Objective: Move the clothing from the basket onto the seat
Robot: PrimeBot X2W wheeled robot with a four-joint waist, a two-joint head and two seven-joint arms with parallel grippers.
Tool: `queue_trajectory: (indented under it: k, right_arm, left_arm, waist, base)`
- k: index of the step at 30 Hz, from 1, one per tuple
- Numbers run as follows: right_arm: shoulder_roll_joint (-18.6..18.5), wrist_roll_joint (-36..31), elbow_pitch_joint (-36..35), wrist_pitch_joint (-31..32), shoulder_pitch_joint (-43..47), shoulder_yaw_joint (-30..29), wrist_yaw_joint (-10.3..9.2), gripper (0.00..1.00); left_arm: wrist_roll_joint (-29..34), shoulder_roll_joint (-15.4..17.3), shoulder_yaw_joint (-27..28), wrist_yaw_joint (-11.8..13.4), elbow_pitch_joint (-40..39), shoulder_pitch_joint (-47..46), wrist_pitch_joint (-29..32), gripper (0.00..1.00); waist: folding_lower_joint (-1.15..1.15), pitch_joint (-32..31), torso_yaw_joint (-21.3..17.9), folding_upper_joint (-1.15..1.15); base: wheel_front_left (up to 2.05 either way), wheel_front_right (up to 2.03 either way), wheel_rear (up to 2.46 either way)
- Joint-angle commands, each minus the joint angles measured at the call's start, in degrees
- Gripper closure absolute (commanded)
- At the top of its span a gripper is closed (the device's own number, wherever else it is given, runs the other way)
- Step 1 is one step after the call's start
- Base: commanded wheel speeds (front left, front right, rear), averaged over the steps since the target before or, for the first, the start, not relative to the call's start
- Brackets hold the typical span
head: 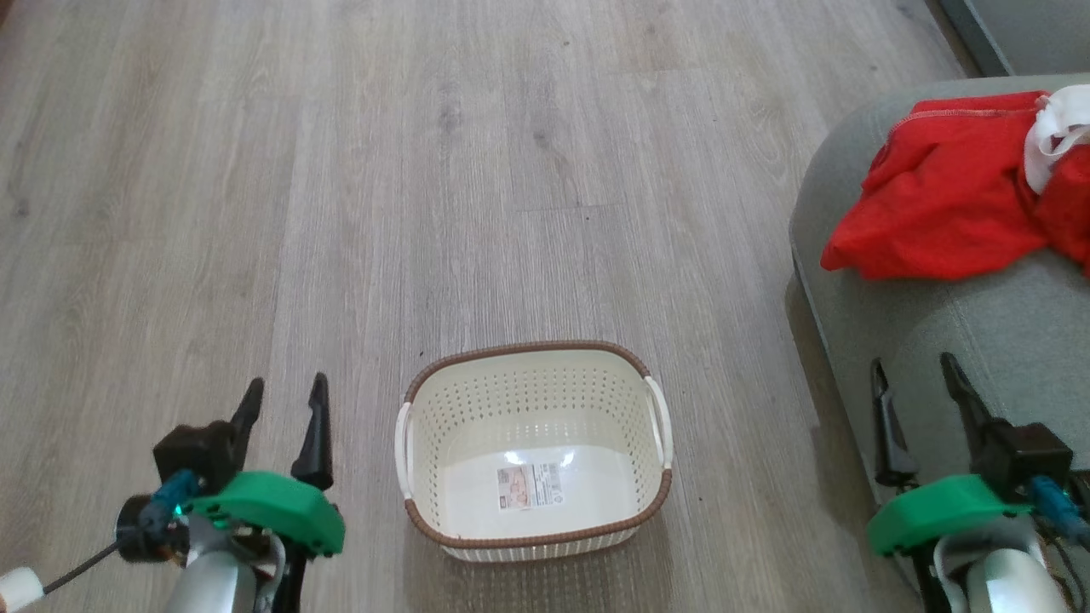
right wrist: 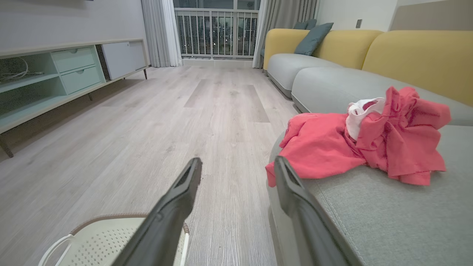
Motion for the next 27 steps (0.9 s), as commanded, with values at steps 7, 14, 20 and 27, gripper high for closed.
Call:
queue_trajectory:
  k: [7,14,20,27]
  right_arm:
    - [0.21,1.17,3.21,0.65,0.46,0.37,0.00,1.00]
    - [0.20,6.29,3.12,1.96,0.13,0.34,0.00,1.00]
    - [0.20,10.69,2.82,2.79,0.03,0.59,0.00,1.00]
    - [0.19,15.76,2.60,3.88,-0.21,0.73,0.00,1.00]
  left_arm:
    - [-0.75,-0.69,0.31,-0.88,2.09,1.08,0.61,1.00]
    - [-5.07,-0.77,0.92,-1.17,1.53,1.06,1.84,1.00]
    - [-8.79,-0.83,1.29,-1.41,0.90,1.16,2.71,1.00]
    - [-13.09,-0.91,1.80,-1.70,0.24,1.21,3.80,1.00]
  waist:
    - [0.01,-0.09,0.13,0.00]
    - [0.01,-0.09,0.28,0.00]
    - [0.01,-0.08,0.41,0.00]
    - [0.01,-0.07,0.57,0.00]
  base:
    - [0.00,0.00,0.00]
    - [0.00,0.00,0.00]
    - [0.00,0.00,0.00]
    - [0.00,0.00,0.00]
